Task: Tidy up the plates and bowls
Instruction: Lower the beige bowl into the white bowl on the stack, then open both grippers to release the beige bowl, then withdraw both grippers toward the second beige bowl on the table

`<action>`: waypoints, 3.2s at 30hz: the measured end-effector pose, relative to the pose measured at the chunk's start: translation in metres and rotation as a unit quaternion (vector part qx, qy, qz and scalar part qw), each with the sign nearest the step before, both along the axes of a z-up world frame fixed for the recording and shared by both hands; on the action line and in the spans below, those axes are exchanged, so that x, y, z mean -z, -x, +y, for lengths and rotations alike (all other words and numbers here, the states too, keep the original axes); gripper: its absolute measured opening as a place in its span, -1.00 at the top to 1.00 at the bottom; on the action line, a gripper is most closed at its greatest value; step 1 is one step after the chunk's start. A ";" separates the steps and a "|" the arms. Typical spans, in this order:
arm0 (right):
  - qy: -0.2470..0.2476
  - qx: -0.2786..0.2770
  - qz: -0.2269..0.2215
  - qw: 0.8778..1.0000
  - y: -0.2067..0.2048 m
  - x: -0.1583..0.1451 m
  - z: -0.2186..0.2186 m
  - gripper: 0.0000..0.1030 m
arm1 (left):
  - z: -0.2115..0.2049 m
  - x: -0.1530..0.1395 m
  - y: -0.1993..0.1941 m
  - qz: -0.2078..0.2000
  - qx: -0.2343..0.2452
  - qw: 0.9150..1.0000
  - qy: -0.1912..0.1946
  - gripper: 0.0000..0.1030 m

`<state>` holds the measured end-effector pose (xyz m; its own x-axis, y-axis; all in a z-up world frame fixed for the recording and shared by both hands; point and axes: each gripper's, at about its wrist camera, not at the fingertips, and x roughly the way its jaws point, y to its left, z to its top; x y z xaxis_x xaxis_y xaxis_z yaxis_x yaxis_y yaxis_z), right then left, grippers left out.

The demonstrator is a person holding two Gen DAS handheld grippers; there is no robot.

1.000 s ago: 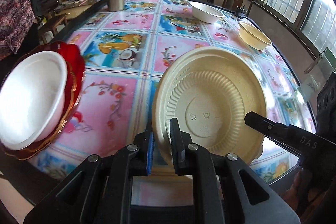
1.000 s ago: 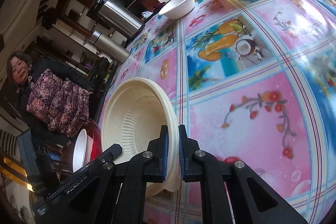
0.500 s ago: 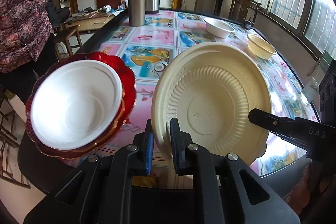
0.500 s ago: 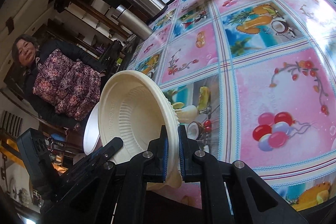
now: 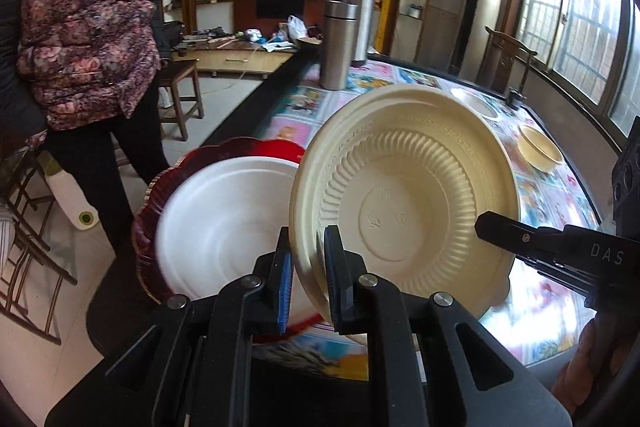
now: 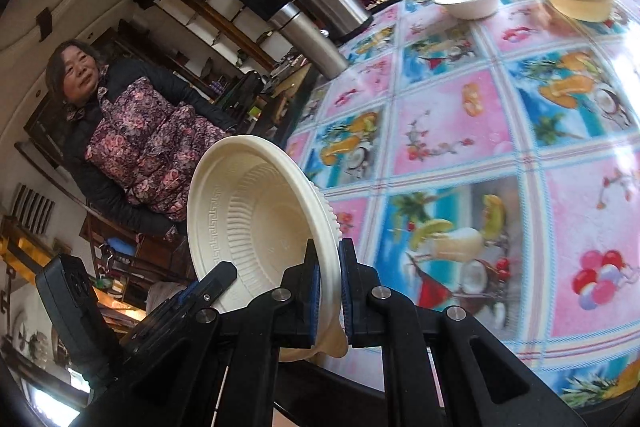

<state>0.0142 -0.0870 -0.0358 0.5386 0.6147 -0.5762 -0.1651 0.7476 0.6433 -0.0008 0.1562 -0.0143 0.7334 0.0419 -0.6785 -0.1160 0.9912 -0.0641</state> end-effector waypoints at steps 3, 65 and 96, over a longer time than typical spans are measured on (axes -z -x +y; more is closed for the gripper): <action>-0.002 -0.013 -0.004 1.000 -0.007 -0.006 0.020 0.82 | 0.017 0.005 -0.003 0.005 -0.024 1.000 0.001 0.75; 0.042 -0.074 -0.022 0.996 -0.043 0.005 0.146 0.70 | 0.102 0.016 0.018 0.017 -0.133 0.991 0.021 0.67; -0.022 0.069 0.020 0.997 -0.074 0.066 0.000 0.39 | -0.043 0.004 0.000 0.010 0.031 0.997 -0.069 0.21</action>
